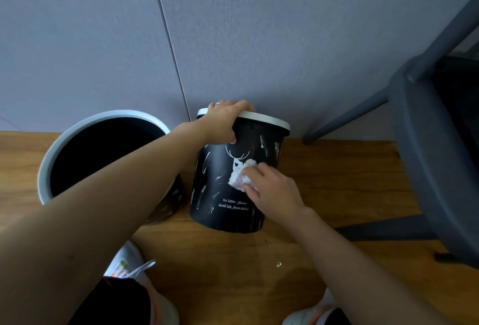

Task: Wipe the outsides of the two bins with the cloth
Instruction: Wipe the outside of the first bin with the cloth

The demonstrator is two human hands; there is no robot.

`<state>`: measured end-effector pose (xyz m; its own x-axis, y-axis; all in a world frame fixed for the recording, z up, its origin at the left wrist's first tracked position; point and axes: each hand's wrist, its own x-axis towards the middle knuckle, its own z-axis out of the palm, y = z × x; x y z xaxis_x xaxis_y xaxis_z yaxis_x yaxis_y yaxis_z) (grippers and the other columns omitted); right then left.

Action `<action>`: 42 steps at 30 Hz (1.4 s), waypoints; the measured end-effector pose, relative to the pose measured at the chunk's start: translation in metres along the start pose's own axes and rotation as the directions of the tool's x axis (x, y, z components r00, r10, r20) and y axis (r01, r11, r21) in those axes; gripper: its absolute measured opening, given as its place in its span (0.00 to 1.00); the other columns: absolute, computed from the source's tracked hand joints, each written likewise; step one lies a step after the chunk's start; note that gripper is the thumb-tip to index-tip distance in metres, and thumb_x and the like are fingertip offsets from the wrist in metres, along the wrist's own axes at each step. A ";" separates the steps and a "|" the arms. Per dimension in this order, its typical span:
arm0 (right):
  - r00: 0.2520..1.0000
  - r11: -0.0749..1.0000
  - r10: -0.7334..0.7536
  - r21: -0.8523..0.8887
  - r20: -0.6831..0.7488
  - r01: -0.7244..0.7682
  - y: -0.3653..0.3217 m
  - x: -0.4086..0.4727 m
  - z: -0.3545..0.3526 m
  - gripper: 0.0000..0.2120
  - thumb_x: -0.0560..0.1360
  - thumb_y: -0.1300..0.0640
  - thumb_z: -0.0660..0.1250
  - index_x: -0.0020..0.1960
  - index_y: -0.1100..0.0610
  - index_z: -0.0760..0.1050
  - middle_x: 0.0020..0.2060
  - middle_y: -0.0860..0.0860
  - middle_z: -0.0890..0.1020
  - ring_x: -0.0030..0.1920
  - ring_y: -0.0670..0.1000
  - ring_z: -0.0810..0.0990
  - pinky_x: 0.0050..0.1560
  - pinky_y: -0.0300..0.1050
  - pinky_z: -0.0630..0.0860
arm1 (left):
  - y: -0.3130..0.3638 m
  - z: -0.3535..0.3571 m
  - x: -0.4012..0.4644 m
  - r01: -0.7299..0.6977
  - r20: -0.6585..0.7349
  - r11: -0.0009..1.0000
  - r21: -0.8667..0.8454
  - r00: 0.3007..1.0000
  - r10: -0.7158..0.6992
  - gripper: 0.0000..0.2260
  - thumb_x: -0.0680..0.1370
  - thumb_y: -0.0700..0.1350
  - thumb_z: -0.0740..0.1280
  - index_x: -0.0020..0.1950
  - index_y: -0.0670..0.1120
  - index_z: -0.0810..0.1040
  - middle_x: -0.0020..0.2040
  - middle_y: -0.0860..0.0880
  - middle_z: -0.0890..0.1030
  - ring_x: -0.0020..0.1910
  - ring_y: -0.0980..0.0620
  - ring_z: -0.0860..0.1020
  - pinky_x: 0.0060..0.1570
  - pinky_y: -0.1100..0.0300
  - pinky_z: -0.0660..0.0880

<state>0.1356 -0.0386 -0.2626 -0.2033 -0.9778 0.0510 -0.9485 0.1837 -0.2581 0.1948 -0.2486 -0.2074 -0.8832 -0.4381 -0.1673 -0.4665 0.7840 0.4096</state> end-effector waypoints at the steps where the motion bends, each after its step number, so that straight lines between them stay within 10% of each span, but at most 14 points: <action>1: 0.999 1.000 -0.027 0.001 0.030 0.027 0.001 -0.004 0.001 0.12 0.78 0.50 0.61 0.60 0.50 0.73 0.52 0.49 0.76 0.50 0.51 0.77 0.38 0.47 0.79 | 0.000 -0.001 0.000 -0.004 0.014 1.000 -0.014 1.000 0.004 0.34 0.66 0.38 0.75 0.68 0.56 0.67 0.59 0.47 0.72 0.61 0.43 0.68 0.56 0.53 0.60; 21: 0.968 0.986 0.162 0.061 -0.191 -0.153 0.022 0.039 -0.028 0.11 0.79 0.51 0.64 0.59 0.50 0.74 0.48 0.51 0.75 0.46 0.53 0.76 0.36 0.42 0.66 | -0.005 -0.002 0.004 -0.057 0.030 0.997 -0.057 0.998 0.058 0.28 0.66 0.40 0.74 0.62 0.54 0.68 0.56 0.49 0.77 0.54 0.45 0.75 0.55 0.45 0.73; 42: 0.984 0.974 0.149 0.187 -0.093 -0.129 0.029 0.013 -0.012 0.12 0.80 0.50 0.61 0.62 0.46 0.70 0.51 0.47 0.74 0.45 0.50 0.76 0.38 0.42 0.74 | -0.011 -0.001 0.005 -0.067 0.034 0.990 -0.125 0.997 0.072 0.29 0.66 0.38 0.74 0.63 0.56 0.71 0.59 0.54 0.76 0.59 0.48 0.73 0.60 0.44 0.70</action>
<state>0.1027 -0.0449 -0.2573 -0.3640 -0.9258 0.1019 -0.8518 0.2867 -0.4385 0.1955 -0.2598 -0.2113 -0.9155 -0.3656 -0.1679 -0.3966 0.7502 0.5291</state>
